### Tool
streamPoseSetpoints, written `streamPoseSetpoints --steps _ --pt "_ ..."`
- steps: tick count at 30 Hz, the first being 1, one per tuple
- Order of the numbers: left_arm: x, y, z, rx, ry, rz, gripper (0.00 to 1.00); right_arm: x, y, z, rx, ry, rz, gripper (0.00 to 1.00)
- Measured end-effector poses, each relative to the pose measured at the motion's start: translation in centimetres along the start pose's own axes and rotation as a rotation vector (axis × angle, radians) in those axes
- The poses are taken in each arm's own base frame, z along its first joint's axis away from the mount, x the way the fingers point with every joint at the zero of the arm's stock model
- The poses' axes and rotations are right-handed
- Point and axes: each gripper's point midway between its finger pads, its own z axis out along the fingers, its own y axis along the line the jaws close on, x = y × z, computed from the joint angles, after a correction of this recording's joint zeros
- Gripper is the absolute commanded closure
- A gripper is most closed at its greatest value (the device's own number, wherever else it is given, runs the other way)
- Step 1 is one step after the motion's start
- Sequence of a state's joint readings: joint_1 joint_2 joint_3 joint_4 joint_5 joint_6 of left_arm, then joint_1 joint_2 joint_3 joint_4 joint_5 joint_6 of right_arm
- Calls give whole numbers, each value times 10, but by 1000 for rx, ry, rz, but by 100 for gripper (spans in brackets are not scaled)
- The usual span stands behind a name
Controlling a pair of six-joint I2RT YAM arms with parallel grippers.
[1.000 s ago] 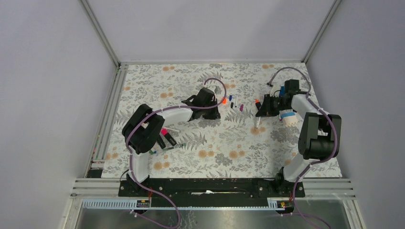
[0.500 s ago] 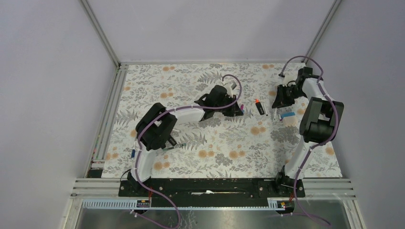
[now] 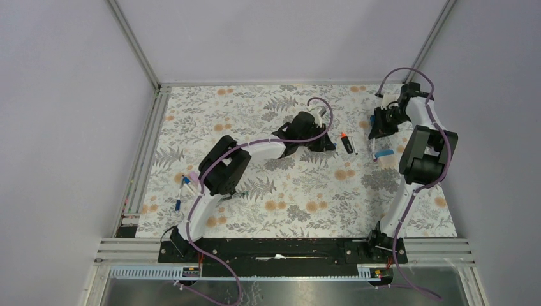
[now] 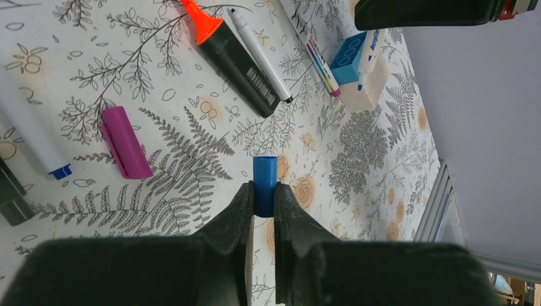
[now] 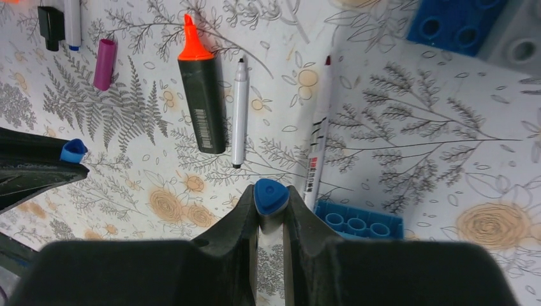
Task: Open the pen caps
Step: Place the pen at the center of the board.
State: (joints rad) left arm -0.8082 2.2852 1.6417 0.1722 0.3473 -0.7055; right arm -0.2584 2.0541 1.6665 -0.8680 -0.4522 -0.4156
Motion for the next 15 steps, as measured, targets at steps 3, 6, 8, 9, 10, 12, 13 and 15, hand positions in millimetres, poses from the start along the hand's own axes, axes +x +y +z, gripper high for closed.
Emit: streamPoseSetpoints --steps 3,6,8,9,10,12,13,15 --pt "-5 -2 2 4 -11 4 94 -7 -7 -3 14 -15 2 89" --pt "-8 -4 3 7 -19 7 94 -11 -16 -3 27 -19 11 89" --pt "-8 -4 3 7 -20 7 94 -11 -21 0 31 -16 19 90" --pt "-8 -4 3 5 -19 7 93 -11 -23 2 31 -13 24 90" --pt "-8 -3 3 3 -19 7 93 -11 -25 4 31 -9 28 90" --pt "-8 -3 3 3 -21 8 93 -9 -28 10 30 4 34 90" --pt "-9 -3 3 3 -22 9 93 -8 -29 12 28 11 38 90" --pt "-9 -3 3 1 -23 9 93 -5 -31 16 29 24 43 90"
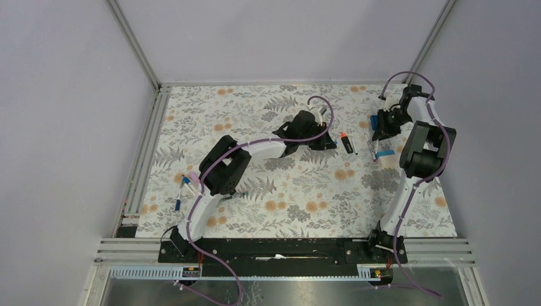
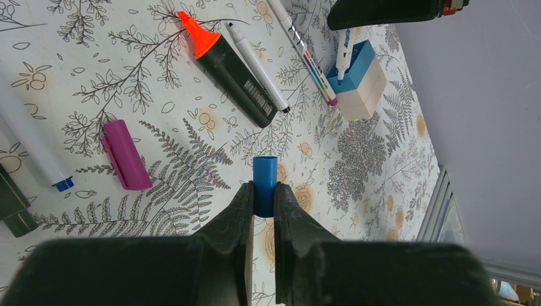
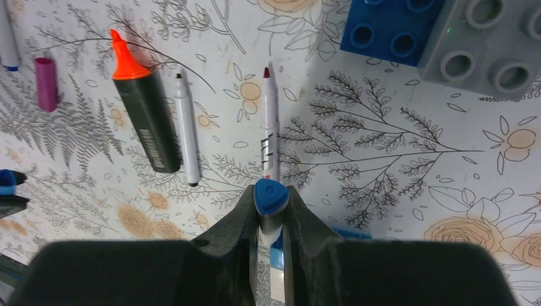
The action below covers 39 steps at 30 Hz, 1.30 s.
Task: Open the pen caps
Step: Place the pen at the center of the board.
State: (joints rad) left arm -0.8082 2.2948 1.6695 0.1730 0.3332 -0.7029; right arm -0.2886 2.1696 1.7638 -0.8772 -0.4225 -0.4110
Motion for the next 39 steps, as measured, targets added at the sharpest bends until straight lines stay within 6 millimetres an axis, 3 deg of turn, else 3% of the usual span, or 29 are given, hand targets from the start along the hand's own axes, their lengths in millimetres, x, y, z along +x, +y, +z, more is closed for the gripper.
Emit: streamPoseSetpoints --steps 15,27,32,39 --pt "0 0 0 0 0 3 92 10 -18 2 86 54 -27 89" --pt "21 21 10 -36 44 -16 90 18 -21 17 67 88 -16 66" --pt "19 19 10 -32 40 -14 90 18 -21 17 62 90 -14 57" --pt "9 14 12 -37 24 -2 88 17 -19 16 56 83 -15 54"
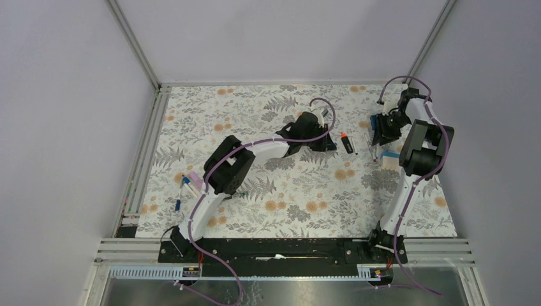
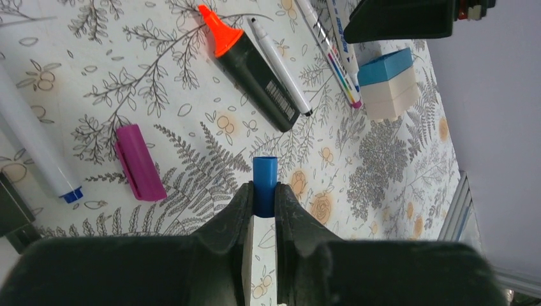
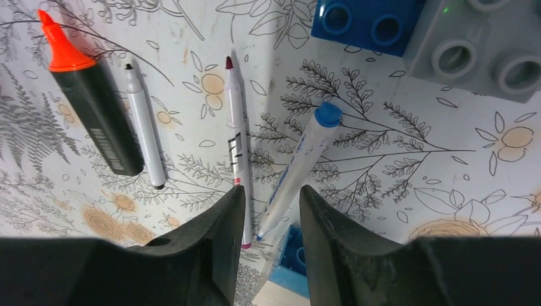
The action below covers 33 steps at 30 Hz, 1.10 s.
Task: Open the pen caps
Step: Place the pen at the center of the board, then place the pen cap at the center of the board.
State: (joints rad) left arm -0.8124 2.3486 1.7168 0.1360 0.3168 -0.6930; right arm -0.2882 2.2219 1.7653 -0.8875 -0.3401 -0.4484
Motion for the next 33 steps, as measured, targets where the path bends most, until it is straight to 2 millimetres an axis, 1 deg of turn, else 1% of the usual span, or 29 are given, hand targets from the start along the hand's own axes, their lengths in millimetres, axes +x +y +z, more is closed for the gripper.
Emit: streamPoseSetpoints --steps 4,6,10,12,14,18,21,24,26,28,30,32,33 --pt "-7 1 5 -35 -19 17 86 -5 7 -12 -10 -37 -6 45" --pt "-10 2 9 -63 -28 22 85 -6 15 -24 -24 -69 -8 42" --pt "-12 9 18 -118 -28 32 79 -2 36 -52 -63 -147 -12 34" --pt "-9 16 22 -150 -21 36 75 5 46 -66 -85 -184 -8 31" --pt "-6 22 24 -179 -12 39 69 13 55 -75 -104 -216 -7 28" --pt "-1 30 25 -211 11 48 53 34 74 -83 -149 -256 1 22" --pt "-2 27 24 -212 17 66 48 48 89 -84 -185 -286 -4 19" --pt "-1 25 22 -215 24 87 46 63 105 -87 -220 -322 -11 16" --pt "1 21 15 -223 37 105 45 71 117 -92 -245 -358 -30 13" --pt "0 13 0 -230 42 130 43 74 127 -98 -266 -404 -58 7" --pt "-9 -4 -22 -226 18 164 39 76 135 -104 -277 -450 -86 2" --pt "-22 -23 -48 -216 -24 196 35 78 144 -111 -288 -505 -122 0" --pt "-30 -33 -64 -209 -55 213 32 80 148 -113 -293 -529 -137 0"
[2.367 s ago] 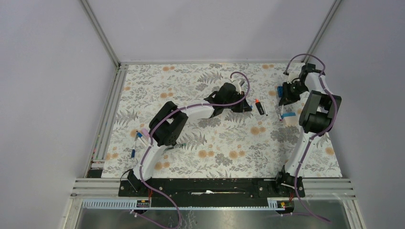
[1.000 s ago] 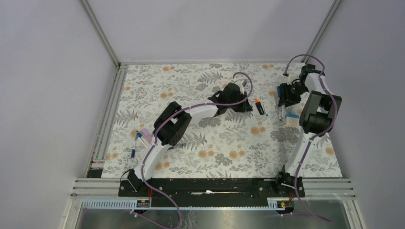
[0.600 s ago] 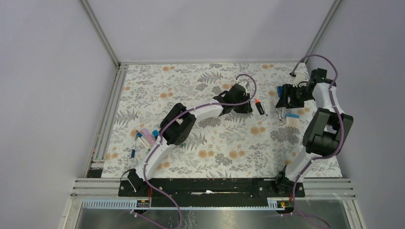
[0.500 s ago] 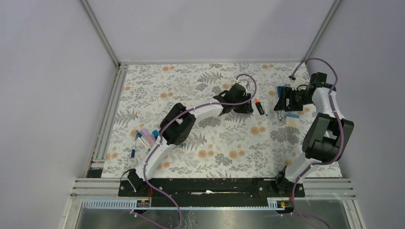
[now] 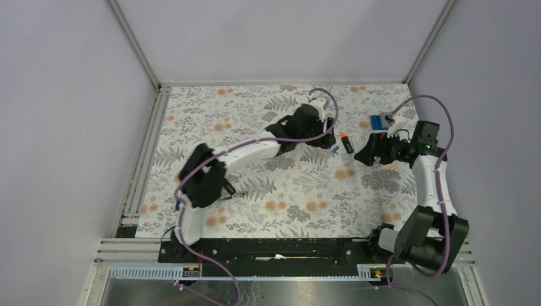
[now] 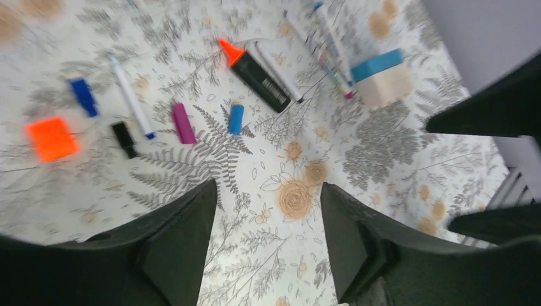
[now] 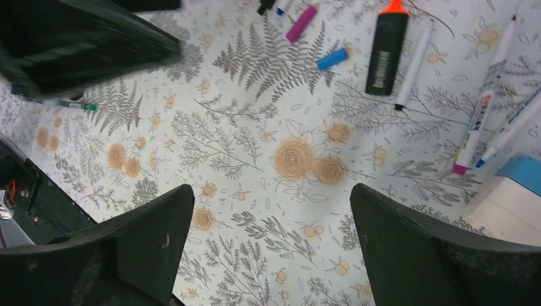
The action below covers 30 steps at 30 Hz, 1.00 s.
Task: Open the pen caps
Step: Place the pen cap at the center of the board.
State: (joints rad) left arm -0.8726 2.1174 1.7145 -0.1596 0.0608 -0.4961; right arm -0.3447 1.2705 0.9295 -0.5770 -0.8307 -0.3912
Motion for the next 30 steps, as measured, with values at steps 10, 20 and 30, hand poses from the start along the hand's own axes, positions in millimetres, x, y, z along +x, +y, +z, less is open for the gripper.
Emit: streamPoseSetpoints --steps 10,20,30 --pt "-68 -5 -170 -52 -350 72 1 -12 27 -12 -56 -141 -106 0" --pt "-29 45 -226 -195 -368 93 1 -13 32 -11 -73 -185 -116 1" --pt "6 81 -266 -291 -387 59 1 -9 34 -7 -95 -211 -106 1"
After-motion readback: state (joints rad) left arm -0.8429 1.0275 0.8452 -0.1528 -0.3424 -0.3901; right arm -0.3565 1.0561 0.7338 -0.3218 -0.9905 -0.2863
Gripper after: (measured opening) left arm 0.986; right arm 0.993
